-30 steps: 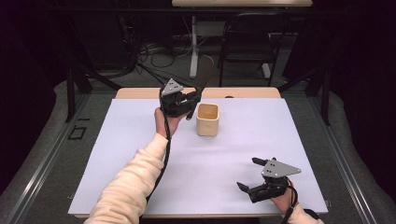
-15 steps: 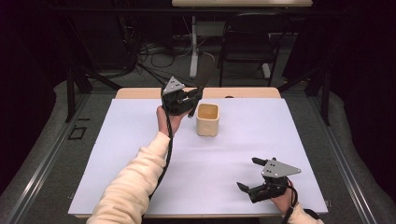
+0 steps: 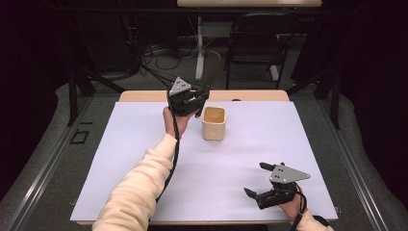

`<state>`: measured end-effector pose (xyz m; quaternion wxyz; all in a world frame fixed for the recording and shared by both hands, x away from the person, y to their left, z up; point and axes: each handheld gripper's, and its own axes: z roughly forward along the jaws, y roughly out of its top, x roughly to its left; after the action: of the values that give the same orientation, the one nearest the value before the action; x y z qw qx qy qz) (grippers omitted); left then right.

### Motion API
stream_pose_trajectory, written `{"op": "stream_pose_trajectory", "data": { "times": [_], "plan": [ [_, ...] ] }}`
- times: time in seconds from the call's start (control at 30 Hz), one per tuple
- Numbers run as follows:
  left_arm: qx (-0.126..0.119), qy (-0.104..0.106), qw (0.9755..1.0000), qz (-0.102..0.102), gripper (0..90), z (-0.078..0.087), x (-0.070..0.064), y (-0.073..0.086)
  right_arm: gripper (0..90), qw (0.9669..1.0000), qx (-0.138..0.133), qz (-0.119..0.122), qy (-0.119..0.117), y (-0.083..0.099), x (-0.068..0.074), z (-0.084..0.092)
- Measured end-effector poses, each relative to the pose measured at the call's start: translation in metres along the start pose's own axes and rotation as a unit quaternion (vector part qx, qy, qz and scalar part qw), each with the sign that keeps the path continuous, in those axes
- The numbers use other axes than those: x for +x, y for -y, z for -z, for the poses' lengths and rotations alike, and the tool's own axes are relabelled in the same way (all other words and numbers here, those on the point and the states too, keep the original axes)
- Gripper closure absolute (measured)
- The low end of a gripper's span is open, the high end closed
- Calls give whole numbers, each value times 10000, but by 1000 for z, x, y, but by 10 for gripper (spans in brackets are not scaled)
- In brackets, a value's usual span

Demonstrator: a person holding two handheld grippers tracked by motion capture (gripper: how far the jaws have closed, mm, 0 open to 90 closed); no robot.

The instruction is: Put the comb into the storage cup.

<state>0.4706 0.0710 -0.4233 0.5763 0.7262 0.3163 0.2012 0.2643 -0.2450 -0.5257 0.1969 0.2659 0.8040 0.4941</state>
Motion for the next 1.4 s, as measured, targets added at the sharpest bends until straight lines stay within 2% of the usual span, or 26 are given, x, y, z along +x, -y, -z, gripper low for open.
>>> {"op": "stream_pose_trajectory", "data": {
  "times": [0.23, 0.6, 0.93, 1.2, 1.4],
  "plan": [
    [-32, -27, 10000, 9, 721, -4, 1, -2, 0, 10000, 1, -3, -5, 0, 0, 0],
    [-150, 61, 9999, -39, 722, -15, -4, -5, 0, 10000, 0, -7, -10, 0, 0, 0],
    [-136, 82, 9998, -137, 721, -26, -7, -1, 0, 10000, -3, -13, -20, 0, 0, 0],
    [-129, 77, 9998, -119, 721, -32, -7, 3, 0, 10000, -8, -17, -16, 0, 0, 0],
    [-156, 166, 9997, -97, 721, -35, -6, 6, 1, 10000, -10, -21, -20, 0, 0, 0]
  ]
}}
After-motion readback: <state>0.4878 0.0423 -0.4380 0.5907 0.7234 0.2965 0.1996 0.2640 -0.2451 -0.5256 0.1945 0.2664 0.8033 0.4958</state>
